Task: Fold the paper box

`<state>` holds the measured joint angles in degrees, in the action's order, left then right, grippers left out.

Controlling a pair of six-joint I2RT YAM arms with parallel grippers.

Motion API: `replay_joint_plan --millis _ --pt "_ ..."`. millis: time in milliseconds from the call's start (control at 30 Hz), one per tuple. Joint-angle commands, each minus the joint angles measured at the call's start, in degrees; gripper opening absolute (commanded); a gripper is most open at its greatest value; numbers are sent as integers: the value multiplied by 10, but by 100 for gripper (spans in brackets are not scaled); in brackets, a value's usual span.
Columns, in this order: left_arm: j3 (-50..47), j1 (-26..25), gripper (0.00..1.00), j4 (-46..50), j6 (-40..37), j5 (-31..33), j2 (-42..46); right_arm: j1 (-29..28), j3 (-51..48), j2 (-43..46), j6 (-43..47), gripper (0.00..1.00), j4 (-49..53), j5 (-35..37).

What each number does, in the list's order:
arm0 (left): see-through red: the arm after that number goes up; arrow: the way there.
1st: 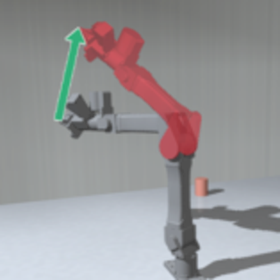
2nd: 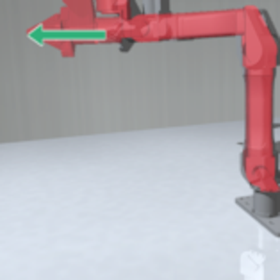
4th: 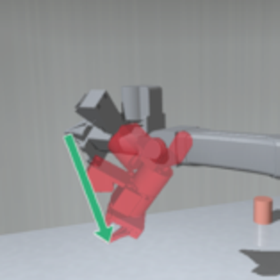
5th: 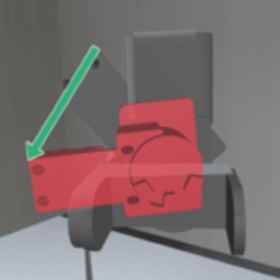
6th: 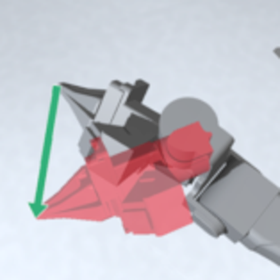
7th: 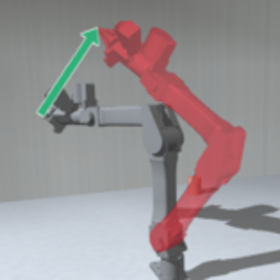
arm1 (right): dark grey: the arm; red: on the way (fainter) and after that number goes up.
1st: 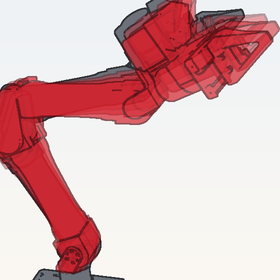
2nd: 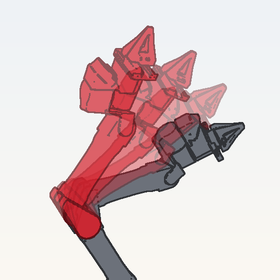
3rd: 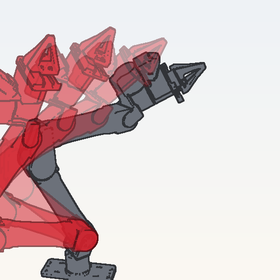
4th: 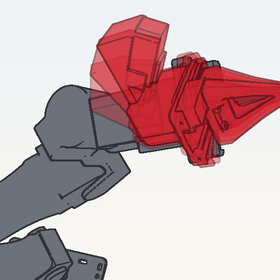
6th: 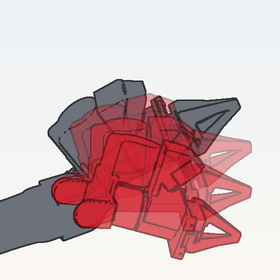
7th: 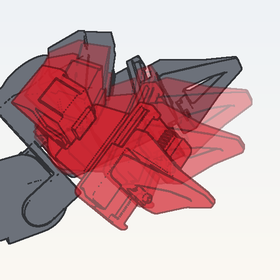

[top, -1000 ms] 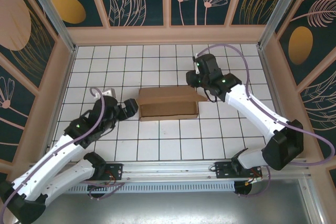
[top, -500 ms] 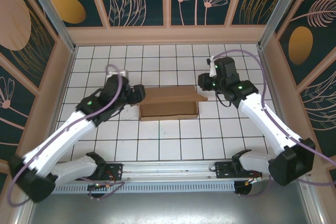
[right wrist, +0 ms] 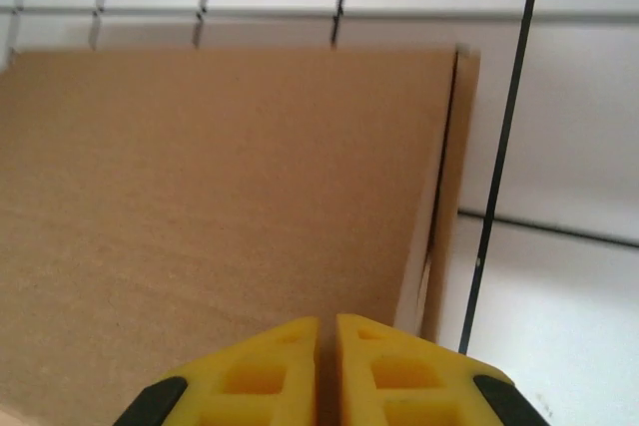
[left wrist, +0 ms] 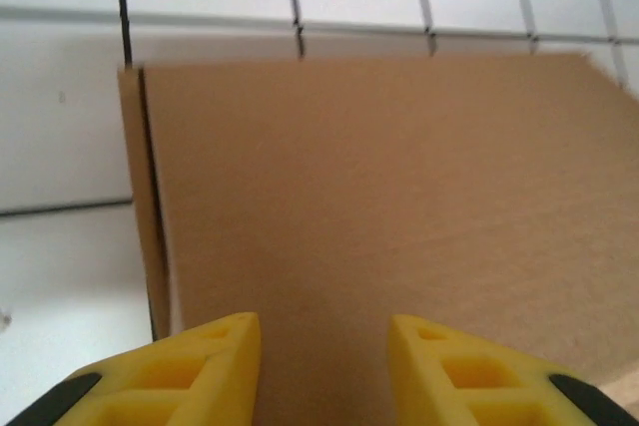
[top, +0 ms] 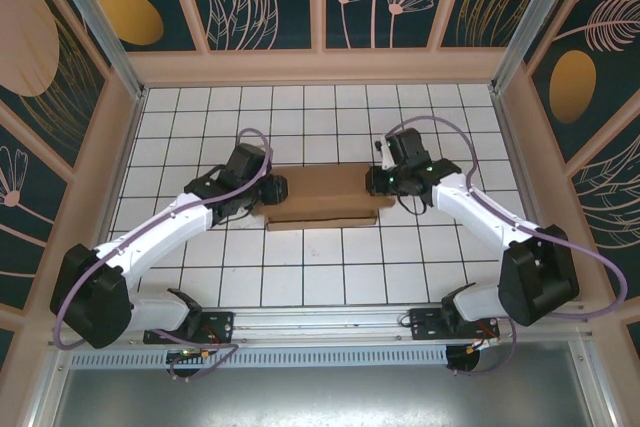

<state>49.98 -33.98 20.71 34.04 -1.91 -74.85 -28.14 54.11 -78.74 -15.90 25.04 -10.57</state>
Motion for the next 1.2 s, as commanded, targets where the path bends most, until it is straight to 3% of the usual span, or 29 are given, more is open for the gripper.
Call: replay_joint_plan --millis 0,100,267,367,400,433,467,533,700,767,833,933,1000,1167 --pt "-61 6 38 -43 24 -39 6 -12 -32 -6 -12 14 -20 10" --pt "-106 7 38 -80 37 -44 1 -27 -38 -26 -7 15 -2 74" --pt "-96 15 38 -79 31 -27 12 -43 -12 -5 -21 29 15 170" --pt "-81 32 39 -76 28 -26 31 -39 -15 57 7 33 -9 138" --pt "-75 37 40 -75 26 -29 35 -39 -15 74 18 27 -13 130" --pt "-70 41 41 -72 24 -33 40 -37 -16 93 26 11 -16 126" --pt "-64 44 42 -67 23 -33 45 -36 -18 110 26 0 -20 129" --pt "-55 50 43 -53 24 -34 53 -35 -23 131 25 0 -27 117" --pt "-44 64 46 -11 23 -43 54 29 -35 133 -8 1 -12 36" --pt "-40 66 51 3 20 -44 57 59 -20 104 -24 24 23 -13" --pt "-37 71 54 17 17 -45 57 69 -10 84 -26 34 47 -51" --pt "-36 84 56 37 5 -53 43 69 -11 79 -54 59 42 -78" --pt "-39 97 57 40 -1 -63 33 73 -10 64 -67 63 45 -101" --pt "-39 113 57 18 2 -144 0 75 -9 14 -86 63 55 -165"
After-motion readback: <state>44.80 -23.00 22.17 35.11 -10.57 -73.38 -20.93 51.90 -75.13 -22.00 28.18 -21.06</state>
